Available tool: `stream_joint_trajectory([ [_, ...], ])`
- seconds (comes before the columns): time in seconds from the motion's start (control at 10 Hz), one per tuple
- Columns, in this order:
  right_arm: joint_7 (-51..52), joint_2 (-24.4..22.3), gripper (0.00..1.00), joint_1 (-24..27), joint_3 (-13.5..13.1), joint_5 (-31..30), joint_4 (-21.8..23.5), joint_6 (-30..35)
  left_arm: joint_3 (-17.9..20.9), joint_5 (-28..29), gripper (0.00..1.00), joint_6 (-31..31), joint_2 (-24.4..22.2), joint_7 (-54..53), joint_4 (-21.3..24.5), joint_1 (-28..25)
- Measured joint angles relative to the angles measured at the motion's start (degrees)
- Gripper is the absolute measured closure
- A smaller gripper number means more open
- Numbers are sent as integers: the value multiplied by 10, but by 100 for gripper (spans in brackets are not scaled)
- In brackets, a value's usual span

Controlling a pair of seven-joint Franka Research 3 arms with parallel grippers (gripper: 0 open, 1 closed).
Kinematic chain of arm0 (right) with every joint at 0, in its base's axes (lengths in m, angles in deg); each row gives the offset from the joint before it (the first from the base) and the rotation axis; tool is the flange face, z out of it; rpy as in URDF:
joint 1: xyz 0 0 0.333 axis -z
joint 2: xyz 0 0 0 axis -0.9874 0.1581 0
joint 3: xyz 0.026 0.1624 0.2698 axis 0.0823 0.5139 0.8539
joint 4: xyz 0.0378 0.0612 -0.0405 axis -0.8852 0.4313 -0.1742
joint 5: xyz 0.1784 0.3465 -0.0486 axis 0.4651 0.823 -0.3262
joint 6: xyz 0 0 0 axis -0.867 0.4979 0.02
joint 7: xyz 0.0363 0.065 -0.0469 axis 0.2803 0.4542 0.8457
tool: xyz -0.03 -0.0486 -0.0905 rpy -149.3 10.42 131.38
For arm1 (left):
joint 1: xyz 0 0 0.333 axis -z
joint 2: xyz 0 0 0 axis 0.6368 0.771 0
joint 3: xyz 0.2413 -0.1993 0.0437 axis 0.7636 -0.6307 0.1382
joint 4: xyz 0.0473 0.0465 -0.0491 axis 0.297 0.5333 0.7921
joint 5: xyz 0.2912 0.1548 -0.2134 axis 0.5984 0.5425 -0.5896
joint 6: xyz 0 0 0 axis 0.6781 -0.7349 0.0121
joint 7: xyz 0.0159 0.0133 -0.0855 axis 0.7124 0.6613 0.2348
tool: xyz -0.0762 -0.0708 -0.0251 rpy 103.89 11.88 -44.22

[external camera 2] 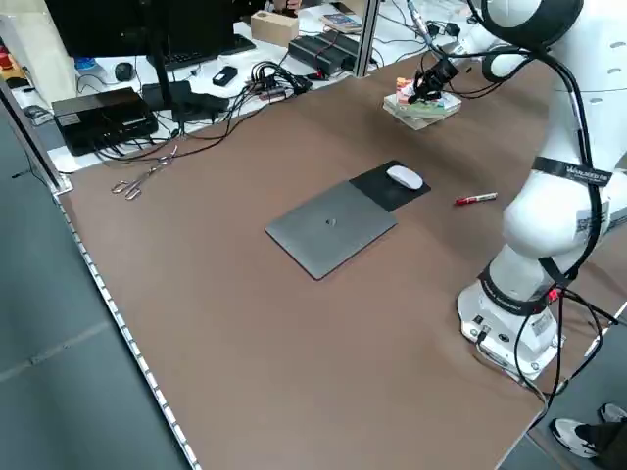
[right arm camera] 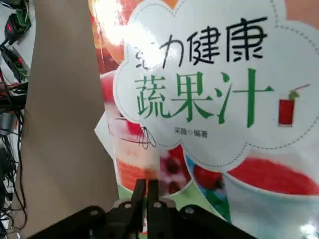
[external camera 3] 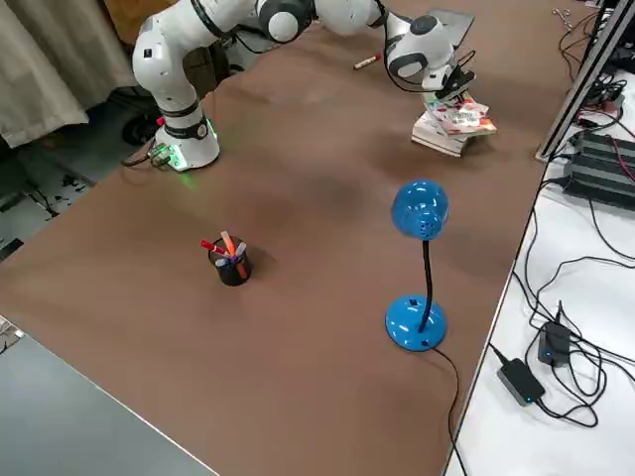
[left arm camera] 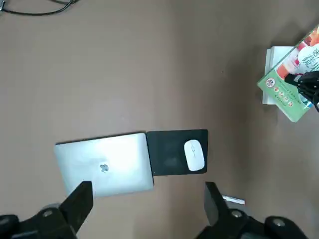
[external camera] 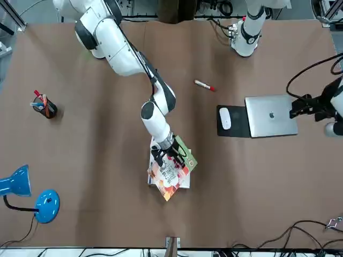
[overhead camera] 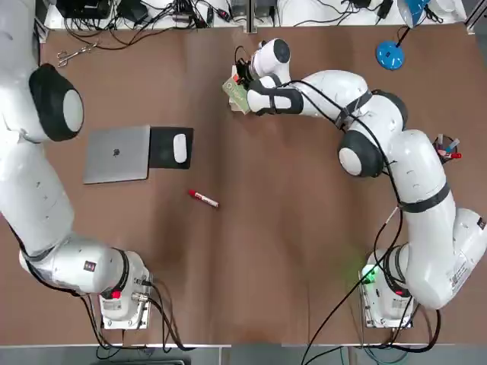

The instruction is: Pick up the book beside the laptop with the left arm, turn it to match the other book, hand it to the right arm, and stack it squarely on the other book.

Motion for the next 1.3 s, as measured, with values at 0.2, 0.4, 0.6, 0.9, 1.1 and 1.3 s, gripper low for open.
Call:
stream_joint_trajectory([
  [0.2, -1, 16, 94, 1, -1, 0, -23, -1, -106, 38, 2, 33, -30, 7, 48, -65],
  [0.4, -3, 27, 94, 5, -2, 2, -34, -14, -140, 45, 2, 110, -85, 11, 159, -87],
  [0.6, -25, 32, 94, 14, -2, 4, -39, -24, -145, 46, 4, 175, -164, 14, 298, -86],
  [0.9, -49, 35, 95, 27, -6, 4, -36, -46, -144, 46, 6, 193, -225, 14, 381, -84],
  [1.1, -64, 35, 97, 31, -7, 5, -16, -96, -143, 51, 6, 203, -230, 14, 394, -80],
  [1.3, -110, 35, 97, 31, -7, 5, -9, -114, -143, 53, 5, 205, -233, 14, 397, -78],
])
